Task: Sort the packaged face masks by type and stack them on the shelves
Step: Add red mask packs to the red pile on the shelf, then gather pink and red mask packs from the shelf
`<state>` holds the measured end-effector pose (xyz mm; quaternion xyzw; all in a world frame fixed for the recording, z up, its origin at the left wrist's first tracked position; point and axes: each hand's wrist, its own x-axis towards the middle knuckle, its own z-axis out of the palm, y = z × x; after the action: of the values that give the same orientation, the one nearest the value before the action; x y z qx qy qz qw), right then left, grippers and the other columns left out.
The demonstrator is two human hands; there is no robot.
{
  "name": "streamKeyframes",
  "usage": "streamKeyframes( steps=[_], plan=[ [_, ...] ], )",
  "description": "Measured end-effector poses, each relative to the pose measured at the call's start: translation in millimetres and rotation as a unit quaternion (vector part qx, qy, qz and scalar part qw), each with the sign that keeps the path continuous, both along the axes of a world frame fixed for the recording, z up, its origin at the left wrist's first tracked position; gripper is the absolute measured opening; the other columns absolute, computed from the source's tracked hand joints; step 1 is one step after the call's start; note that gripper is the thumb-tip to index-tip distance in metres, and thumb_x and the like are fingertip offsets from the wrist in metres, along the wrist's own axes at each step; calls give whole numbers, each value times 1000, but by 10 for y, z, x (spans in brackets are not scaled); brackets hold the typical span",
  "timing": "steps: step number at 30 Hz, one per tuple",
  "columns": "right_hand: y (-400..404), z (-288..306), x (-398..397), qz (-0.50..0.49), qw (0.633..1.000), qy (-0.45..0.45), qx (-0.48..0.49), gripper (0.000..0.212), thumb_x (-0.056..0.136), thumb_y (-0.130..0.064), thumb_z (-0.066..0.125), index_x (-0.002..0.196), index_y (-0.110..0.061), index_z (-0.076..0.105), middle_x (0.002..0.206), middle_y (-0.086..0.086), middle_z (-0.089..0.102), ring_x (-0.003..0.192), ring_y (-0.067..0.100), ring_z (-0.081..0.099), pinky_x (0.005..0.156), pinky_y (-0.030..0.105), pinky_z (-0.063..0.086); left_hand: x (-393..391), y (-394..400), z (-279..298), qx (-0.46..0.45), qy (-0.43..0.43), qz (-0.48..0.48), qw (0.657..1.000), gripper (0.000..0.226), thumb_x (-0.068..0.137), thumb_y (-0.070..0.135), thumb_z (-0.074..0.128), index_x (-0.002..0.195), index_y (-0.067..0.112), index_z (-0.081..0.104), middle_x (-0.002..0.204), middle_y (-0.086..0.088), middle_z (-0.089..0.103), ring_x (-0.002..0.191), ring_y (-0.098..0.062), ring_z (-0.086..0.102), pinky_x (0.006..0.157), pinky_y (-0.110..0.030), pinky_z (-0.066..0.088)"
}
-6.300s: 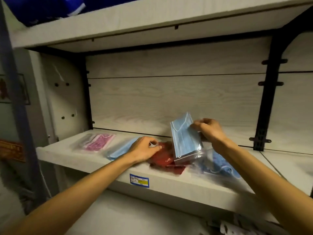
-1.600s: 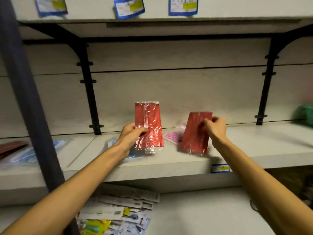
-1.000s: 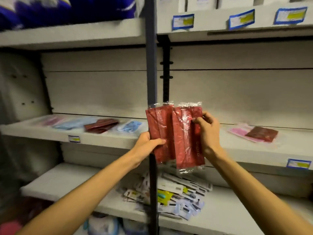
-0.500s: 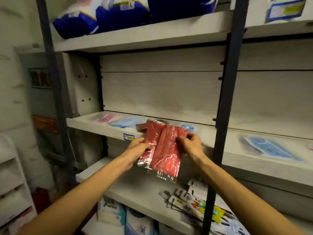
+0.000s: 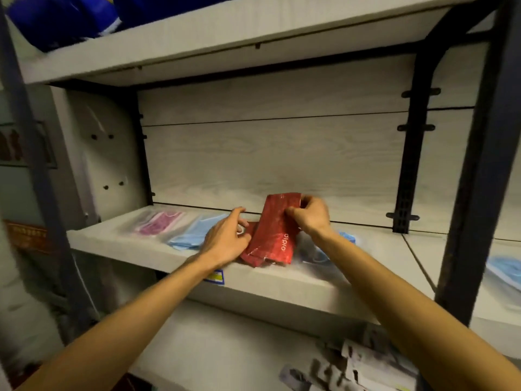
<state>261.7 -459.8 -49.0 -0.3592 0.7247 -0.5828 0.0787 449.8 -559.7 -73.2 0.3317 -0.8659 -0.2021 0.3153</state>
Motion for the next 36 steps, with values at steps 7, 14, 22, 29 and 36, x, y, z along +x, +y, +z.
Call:
streamKeyframes(
  steps=[7, 14, 22, 29, 36],
  plan=[
    [-381, -147, -163, -40, 957, 186, 221, 43, 79, -42, 76, 115, -17, 71, 122, 13, 67, 116, 34, 58, 96, 40, 52, -180, -374, -147, -53, 24, -3, 998, 38, 91, 15, 62, 127, 30, 63, 118, 10, 69, 108, -13, 64, 92, -32, 53],
    [-287, -107, -40, -67, 940, 232, 241, 64, 90, -53, 64, 139, -14, 52, 141, 14, 53, 131, 35, 45, 107, 44, 42, -127, -339, -152, -100, 8, -45, 994, 38, 107, 38, 42, 137, 24, 59, 141, 3, 61, 127, -17, 55, 103, -30, 41],
    [535, -115, 396, -48, 900, 363, 236, 70, 98, -51, 54, 153, -14, 36, 155, 14, 41, 148, 33, 24, 117, 44, 28, 215, 96, 13, -246, -135, -117, 953, 68, 100, 66, 26, 153, 25, 37, 158, -5, 40, 141, -27, 41, 116, -42, 31],
    [1608, -352, 866, -72, 889, 400, 211, 74, 102, -52, 46, 159, -13, 19, 153, 14, 43, 136, 30, 42, 111, 45, 39, 413, 922, -132, -254, -137, -174, 942, 70, 100, 65, 34, 155, 22, 32, 159, -5, 37, 143, -27, 37, 115, -44, 31],
    [2849, -572, 835, -164, 863, 440, 185, 45, 99, -35, 56, 140, -20, 46, 122, 4, 66, 108, 25, 62, 88, 42, 55, 274, 1743, -131, -300, -98, -245, 917, 57, 99, 53, 47, 147, 22, 44, 148, -2, 51, 133, -24, 50, 106, -39, 40]
  ],
)
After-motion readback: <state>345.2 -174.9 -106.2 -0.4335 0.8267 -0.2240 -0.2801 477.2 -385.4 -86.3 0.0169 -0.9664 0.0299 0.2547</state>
